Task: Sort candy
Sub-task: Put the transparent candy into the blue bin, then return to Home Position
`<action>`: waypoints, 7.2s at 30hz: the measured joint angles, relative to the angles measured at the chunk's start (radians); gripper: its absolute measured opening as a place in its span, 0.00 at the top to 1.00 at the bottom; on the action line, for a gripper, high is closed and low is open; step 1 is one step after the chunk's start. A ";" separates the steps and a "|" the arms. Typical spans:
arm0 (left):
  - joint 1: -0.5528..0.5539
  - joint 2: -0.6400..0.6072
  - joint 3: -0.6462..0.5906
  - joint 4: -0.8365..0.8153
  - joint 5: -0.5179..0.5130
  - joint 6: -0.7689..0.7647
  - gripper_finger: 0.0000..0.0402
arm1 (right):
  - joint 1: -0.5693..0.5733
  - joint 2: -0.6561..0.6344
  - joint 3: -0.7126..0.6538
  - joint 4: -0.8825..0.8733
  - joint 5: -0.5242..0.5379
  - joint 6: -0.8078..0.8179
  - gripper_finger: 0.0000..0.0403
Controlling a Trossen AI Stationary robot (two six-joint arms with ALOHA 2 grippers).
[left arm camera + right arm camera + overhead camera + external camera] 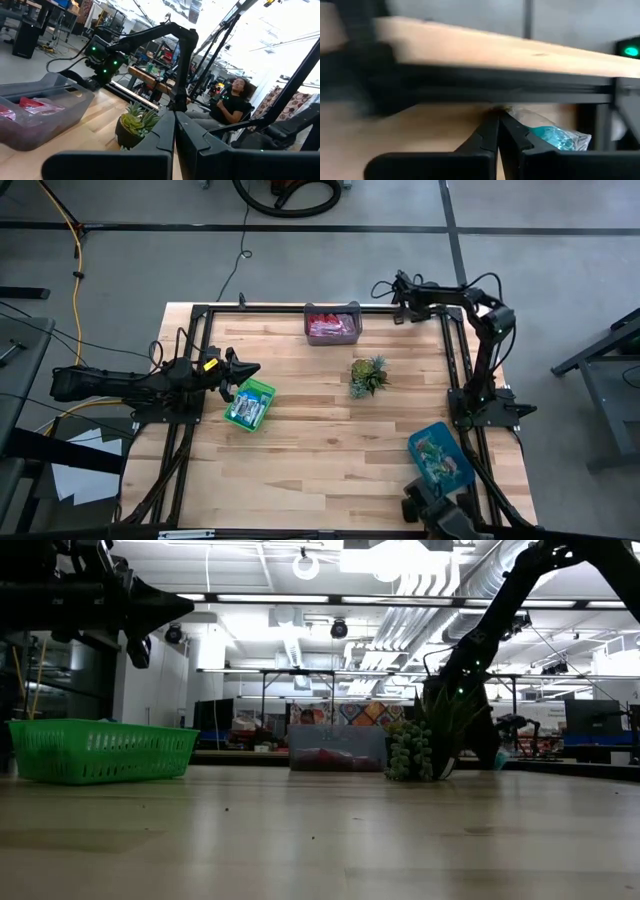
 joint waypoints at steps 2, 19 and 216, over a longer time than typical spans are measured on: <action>0.000 0.000 0.000 0.000 0.000 0.000 1.00 | 0.024 -0.009 0.003 -0.005 -0.037 -0.014 1.00; 0.000 0.000 0.000 0.000 0.000 0.000 1.00 | 0.287 -0.038 0.002 -0.205 -0.205 0.000 1.00; 0.000 0.000 0.000 0.000 0.000 0.000 1.00 | 1.111 -1.776 -1.011 0.696 -0.292 0.065 1.00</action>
